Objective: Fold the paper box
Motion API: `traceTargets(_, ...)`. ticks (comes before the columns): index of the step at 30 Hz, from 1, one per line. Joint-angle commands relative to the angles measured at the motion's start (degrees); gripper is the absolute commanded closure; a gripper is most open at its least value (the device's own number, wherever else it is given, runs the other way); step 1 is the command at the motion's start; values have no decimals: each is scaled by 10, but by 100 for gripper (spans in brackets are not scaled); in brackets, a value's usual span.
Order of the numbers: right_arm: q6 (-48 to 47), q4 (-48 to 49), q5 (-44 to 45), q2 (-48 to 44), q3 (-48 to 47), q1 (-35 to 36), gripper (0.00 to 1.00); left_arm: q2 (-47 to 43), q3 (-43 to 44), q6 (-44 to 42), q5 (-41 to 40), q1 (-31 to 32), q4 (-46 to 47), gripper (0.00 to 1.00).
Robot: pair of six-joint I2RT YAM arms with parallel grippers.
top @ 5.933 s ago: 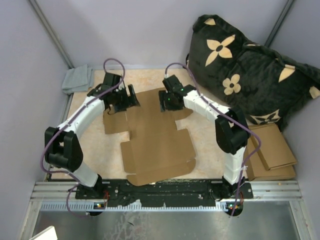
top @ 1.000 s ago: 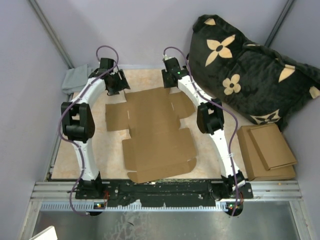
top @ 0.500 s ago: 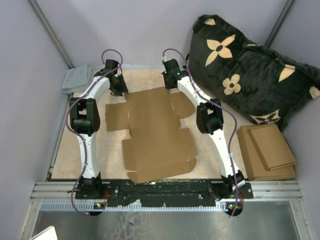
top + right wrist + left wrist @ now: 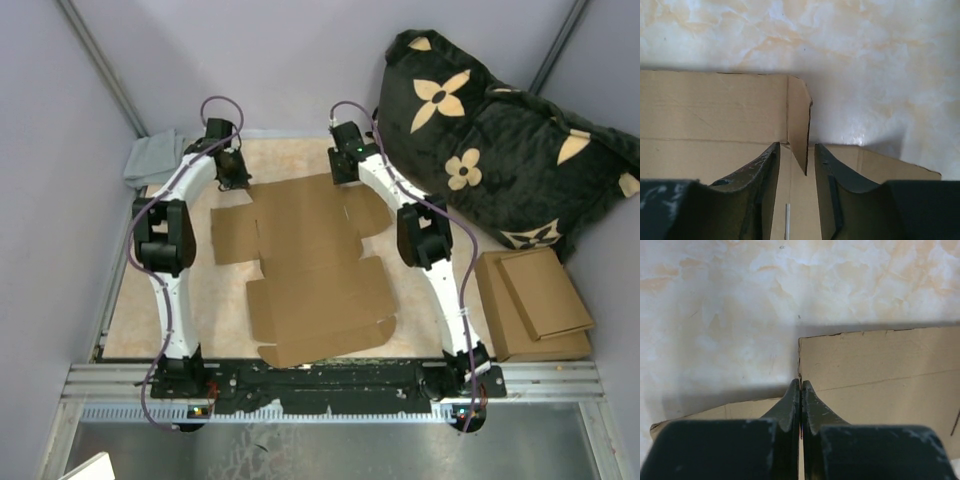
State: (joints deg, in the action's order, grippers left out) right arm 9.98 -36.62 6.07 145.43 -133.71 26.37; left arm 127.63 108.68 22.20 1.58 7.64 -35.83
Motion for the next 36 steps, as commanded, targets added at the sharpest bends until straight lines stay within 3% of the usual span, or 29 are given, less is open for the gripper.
traceTargets(1,1,5,-4,-132,22,-4,61,-118,-60,-14,30,-2,73,100)
traceTargets(6,-11,-46,-7,-214,43,-4,48,-241,-199,-12,90,-1,194,100)
traceTargets(14,-27,-150,-35,-365,96,-4,44,-441,-369,-45,133,10,361,100)
traceTargets(23,-6,-159,-63,-573,305,-3,44,-654,-597,-131,161,84,564,100)
traceTargets(30,25,-138,-77,-711,447,-2,44,-758,-695,-152,176,90,597,100)
traceTargets(36,29,-164,-59,-760,478,-1,44,-818,-766,-176,188,90,652,100)
